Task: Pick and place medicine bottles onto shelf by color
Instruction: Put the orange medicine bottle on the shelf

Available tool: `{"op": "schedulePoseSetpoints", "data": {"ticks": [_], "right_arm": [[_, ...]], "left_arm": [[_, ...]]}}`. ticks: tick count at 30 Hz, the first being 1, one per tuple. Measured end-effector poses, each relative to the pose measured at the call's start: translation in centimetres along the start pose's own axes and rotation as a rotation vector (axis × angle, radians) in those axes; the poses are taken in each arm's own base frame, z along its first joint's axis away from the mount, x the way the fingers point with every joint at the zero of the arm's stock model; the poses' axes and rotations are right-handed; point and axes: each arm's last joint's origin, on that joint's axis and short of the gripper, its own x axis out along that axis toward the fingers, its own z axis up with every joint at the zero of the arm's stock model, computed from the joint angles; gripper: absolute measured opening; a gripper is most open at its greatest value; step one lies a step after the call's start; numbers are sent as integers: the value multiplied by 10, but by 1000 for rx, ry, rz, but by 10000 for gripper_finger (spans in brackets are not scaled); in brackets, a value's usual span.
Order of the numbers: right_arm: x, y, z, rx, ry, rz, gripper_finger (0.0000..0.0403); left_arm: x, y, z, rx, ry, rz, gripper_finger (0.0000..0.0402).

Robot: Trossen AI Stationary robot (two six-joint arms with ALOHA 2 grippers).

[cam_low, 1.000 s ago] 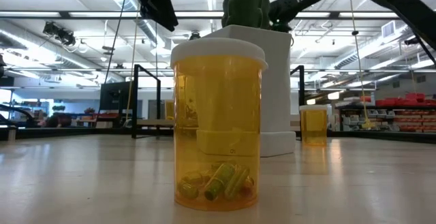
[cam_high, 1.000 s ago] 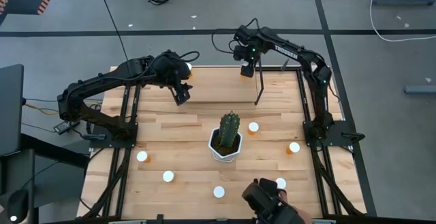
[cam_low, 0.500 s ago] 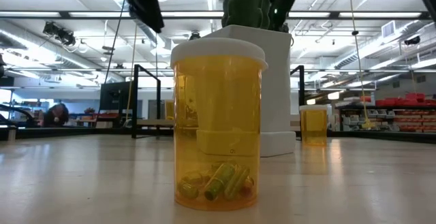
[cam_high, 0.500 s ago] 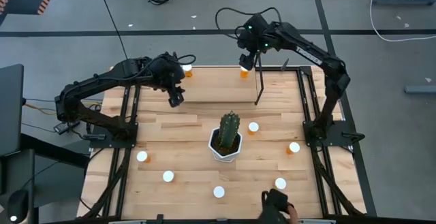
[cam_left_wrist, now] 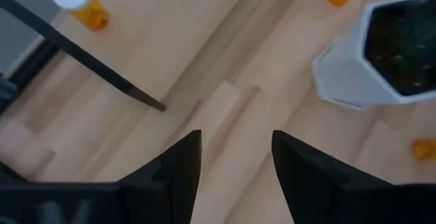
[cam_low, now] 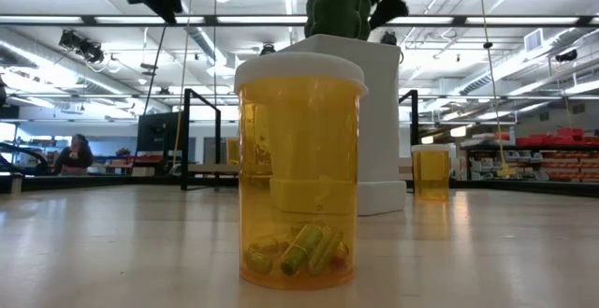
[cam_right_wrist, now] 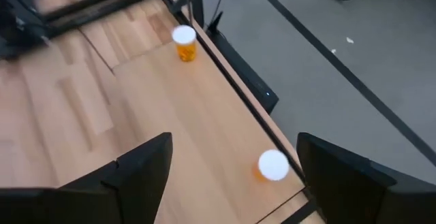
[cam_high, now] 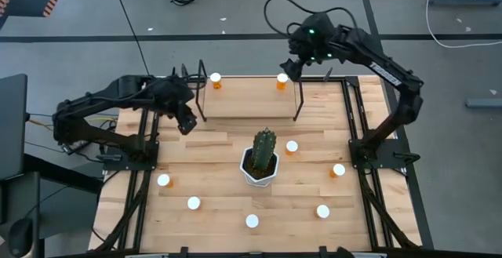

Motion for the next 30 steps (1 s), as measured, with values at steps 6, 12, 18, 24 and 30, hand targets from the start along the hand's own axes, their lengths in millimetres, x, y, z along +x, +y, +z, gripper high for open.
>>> {"op": "schedulePoseSetpoints", "data": {"ticks": [6, 12, 18, 24, 30], "right_arm": [[-38, 8, -17, 59, 45, -1, 322], [-72, 20, -36, 92, 94, 22, 322], [-102, 25, -46, 112, 32, -20, 322], [-120, 29, -52, 145, -11, 10, 322], [-134, 34, -66, 188, 41, 38, 322]], "left_arm": [[-6, -18, -11, -72, -20, -7, 185], [-12, -39, -23, -129, -42, -23, 185], [-16, -52, -33, -187, -43, -52, 185], [-18, -56, -42, -163, -18, -39, 185], [-16, -49, -40, -111, 24, -18, 185]]}}
